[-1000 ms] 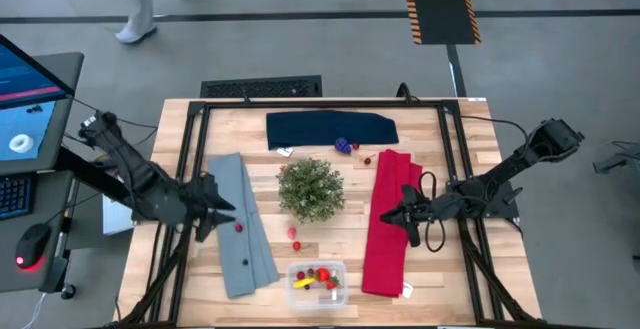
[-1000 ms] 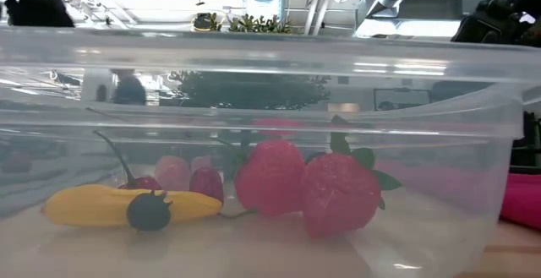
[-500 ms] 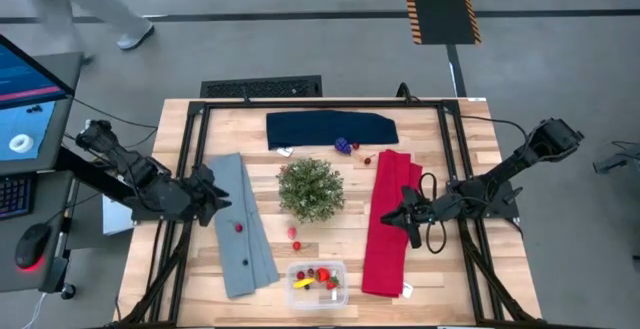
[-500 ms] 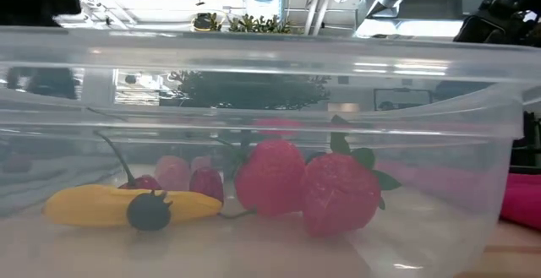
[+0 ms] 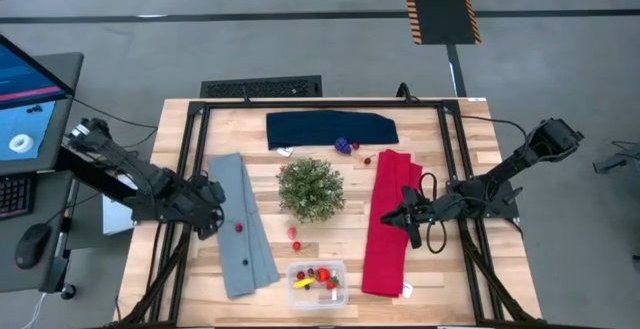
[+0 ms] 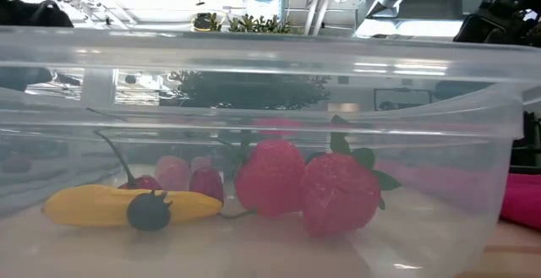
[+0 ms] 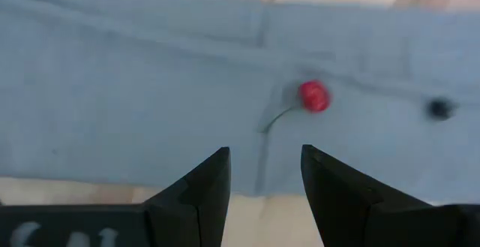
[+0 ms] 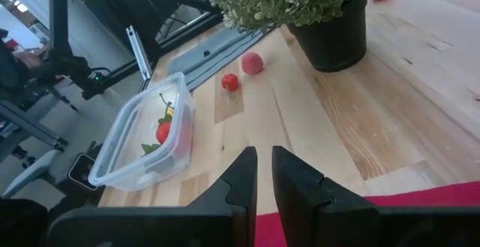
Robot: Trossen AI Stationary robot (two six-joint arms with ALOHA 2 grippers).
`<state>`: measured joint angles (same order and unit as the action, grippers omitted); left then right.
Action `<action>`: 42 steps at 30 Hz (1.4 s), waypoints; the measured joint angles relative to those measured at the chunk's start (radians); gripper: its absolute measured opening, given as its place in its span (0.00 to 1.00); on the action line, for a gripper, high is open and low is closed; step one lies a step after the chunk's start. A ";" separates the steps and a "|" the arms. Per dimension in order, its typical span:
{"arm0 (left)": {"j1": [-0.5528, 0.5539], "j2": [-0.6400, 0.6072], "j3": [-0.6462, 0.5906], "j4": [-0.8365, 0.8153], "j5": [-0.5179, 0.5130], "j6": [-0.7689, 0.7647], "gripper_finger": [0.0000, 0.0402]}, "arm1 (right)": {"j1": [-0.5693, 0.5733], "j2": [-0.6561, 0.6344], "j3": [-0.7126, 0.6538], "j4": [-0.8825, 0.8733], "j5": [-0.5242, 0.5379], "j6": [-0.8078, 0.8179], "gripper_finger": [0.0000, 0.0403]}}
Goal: Pick and placing Produce into tupperware
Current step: Put the cherry into the transparent container
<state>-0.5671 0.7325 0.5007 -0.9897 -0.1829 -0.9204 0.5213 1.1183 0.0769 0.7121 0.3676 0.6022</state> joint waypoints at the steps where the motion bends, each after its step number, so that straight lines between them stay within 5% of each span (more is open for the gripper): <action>1: 0.003 0.029 0.000 0.001 0.004 0.016 0.38 | 0.000 0.000 0.000 0.001 0.000 0.000 0.16; 16: 0.080 0.312 0.000 0.177 0.072 0.209 0.38 | 0.002 0.000 0.000 0.000 0.001 0.000 0.16; 42: 0.108 0.511 0.005 0.298 0.108 0.329 0.38 | 0.003 0.000 0.000 0.000 0.000 0.000 0.16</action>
<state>-0.4588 1.2434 0.5052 -0.6921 -0.0753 -0.5915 0.5240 1.1183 0.0769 0.7116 0.3679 0.6018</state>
